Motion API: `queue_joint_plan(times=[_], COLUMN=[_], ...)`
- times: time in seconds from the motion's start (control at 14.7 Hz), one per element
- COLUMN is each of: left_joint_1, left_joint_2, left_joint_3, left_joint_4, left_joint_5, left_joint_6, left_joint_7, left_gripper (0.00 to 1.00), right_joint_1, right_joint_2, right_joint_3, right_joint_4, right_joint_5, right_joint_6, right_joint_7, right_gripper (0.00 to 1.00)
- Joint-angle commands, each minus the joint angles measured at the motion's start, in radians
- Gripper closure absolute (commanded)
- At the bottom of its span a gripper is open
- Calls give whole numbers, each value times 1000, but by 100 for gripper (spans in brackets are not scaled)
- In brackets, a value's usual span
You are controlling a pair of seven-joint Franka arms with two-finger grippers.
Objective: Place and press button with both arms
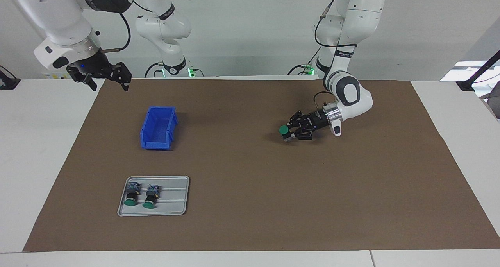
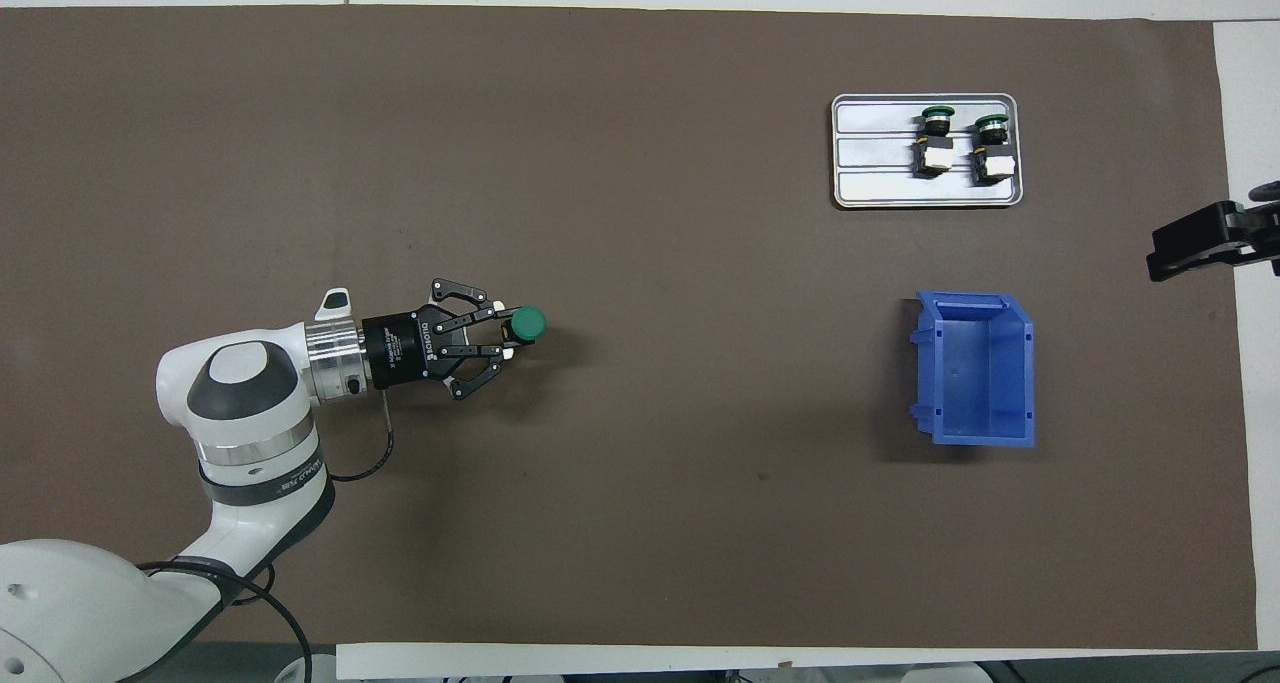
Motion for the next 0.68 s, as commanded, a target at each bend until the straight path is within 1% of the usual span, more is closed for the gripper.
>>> queue_joint_plan(times=[0.0,0.2,0.34,0.41,0.61], left_joint_1=[5,-4,-6,-10,-7], left_joint_2=[11,24,22,24,24], left_joint_3=[-5,-5,-5,-5,-5], left_joint_4=[-24,-22,-28,-27,-30], left_joint_5=[-33,-82,-84,-88,-90], left_joint_6=[-30,-29,-32,-29,-30], left_joint_7=[53,61,67,69,72], left_gripper=[99,96,96,94,92], right_joint_1=[-8,-8,-8,-8,-8], right_joint_2=[-19,-19,-19,-19,-19], right_joint_3=[6,6,6,6,6], right_joint_4=[-22,-22,-22,-22,-22], right_joint_5=[3,3,3,3,3], right_joint_6=[-1,-1,-1,-1,-1], right_joint_7=[-11,-13,-13,-13,-13], right_gripper=[1,1,1,1,1])
